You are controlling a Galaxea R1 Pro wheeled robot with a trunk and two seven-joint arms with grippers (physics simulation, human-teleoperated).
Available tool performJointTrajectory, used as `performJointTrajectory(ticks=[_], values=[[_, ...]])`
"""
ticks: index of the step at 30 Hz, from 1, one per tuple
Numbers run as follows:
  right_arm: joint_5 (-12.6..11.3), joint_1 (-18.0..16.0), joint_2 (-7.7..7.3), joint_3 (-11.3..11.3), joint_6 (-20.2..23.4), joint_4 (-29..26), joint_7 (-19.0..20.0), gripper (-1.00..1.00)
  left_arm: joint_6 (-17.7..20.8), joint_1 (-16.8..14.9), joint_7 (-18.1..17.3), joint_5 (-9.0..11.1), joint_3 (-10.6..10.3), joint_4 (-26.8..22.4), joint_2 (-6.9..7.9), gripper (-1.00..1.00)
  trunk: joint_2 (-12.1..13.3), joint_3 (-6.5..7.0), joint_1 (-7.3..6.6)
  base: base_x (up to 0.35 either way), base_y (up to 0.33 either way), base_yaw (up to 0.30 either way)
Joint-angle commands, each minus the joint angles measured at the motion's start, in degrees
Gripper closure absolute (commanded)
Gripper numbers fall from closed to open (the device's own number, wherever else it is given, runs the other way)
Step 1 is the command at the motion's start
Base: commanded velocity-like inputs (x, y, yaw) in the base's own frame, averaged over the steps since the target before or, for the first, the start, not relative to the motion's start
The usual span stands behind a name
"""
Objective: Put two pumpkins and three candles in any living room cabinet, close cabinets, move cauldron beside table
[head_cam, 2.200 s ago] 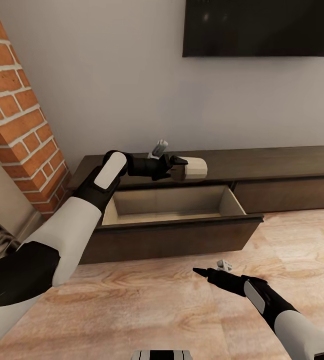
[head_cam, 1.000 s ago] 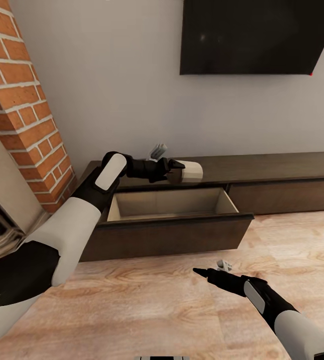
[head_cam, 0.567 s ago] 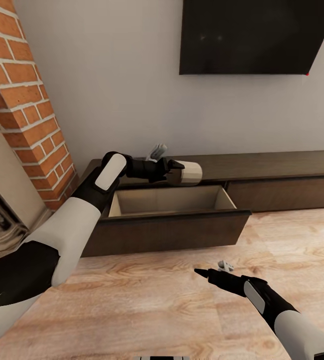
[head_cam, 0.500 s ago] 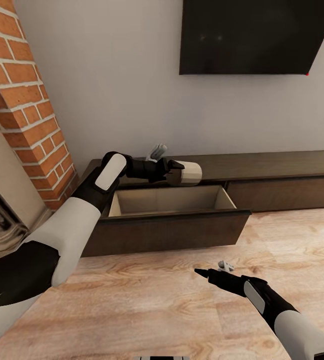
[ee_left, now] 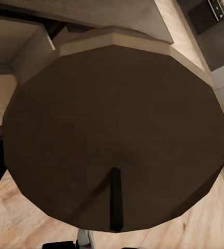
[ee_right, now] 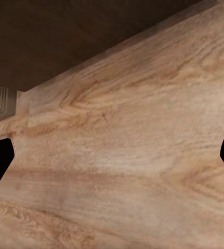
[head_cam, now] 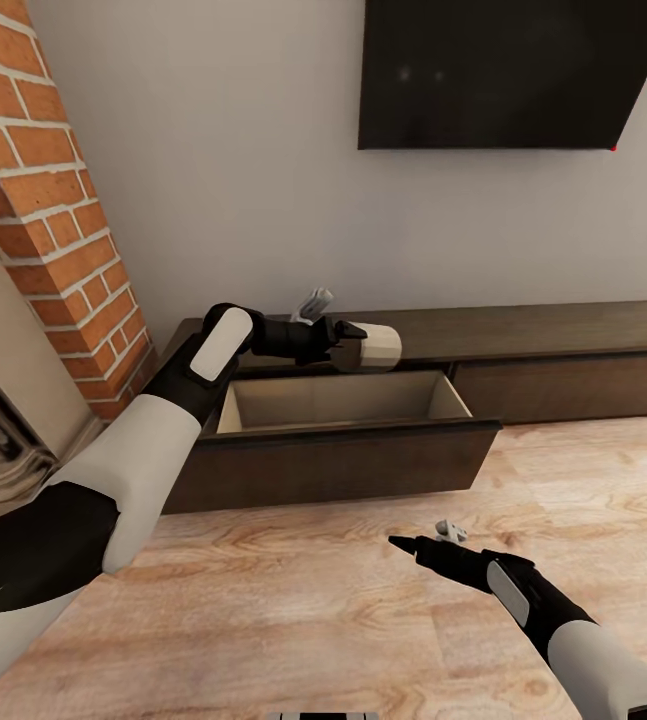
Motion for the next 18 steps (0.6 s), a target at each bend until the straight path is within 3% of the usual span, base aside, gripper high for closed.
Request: performJointTrajectory(ticks=[1, 4, 6, 8, 9, 11, 12, 15, 18], values=[[-0.5, 0.0, -0.09, 0.3, 0.4, -0.6, 0.3, -1.00, 0.1, 0.0, -0.3, -0.3, 0.0, 0.0, 0.00, 1.00, 0.0, -0.05, -0.01, 0.000, 0.000, 0.000], [-0.6, 0.2, -0.79, 0.4, 1.3, -6.4, 0.8, -1.00, 0.1, 0.0, -0.3, -0.3, 0.0, 0.0, 0.00, 1.00, 0.0, -0.05, -0.01, 0.000, 0.000, 0.000], [-0.6, 2.7, -2.11, 0.4, 6.7, -14.8, 0.7, -1.00, 0.1, 0.0, 0.1, -0.9, 0.0, 0.0, 0.04, 1.00, 0.0, -0.05, -0.01, 0.000, 0.000, 0.000], [-0.6, 4.3, -2.39, 0.3, 9.9, -18.1, 0.7, -1.00, 0.1, 0.0, 0.3, -1.5, 0.0, 0.0, 0.11, 1.00, 0.0, -0.05, -0.01, 0.000, 0.000, 0.000], [-0.6, 6.8, -2.76, 0.1, 16.1, -23.8, 0.6, -1.00, 0.1, 0.0, 0.5, -2.8, 0.1, 0.0, 0.78, 1.00, 0.0, -0.05, -0.01, 0.000, 0.000, 0.000], [-0.6, 7.7, -3.18, 0.0, 20.6, -27.3, 0.5, -1.00, 0.1, 0.0, 0.6, -3.5, 0.1, 0.0, 1.46, 1.00, 0.0, -0.05, -0.01, 0.000, 0.000, 0.000], [-0.5, 8.2, -4.14, -0.2, 24.9, -30.4, 0.5, -1.00, 0.1, 0.0, 0.7, -3.8, 0.1, 0.0, 1.91, 1.00, 0.0, -0.05, -0.01, 0.000, 0.000, 0.000], [-0.6, 8.5, -5.97, -0.6, 31.9, -35.0, 0.4, -1.00, 0.1, 0.0, 0.8, -4.1, 0.2, 0.0, 2.75, 1.00, 0.0, -0.05, -0.01, 0.000, 0.000, 0.000], [-0.5, 7.7, -6.76, -5.2, 37.6, -36.9, -2.0, -1.00, 0.2, 0.0, 1.0, -4.3, 0.3, 0.0, 4.80, 1.00, 0.0, -0.05, -0.01, 0.000, 0.000, 0.000]])
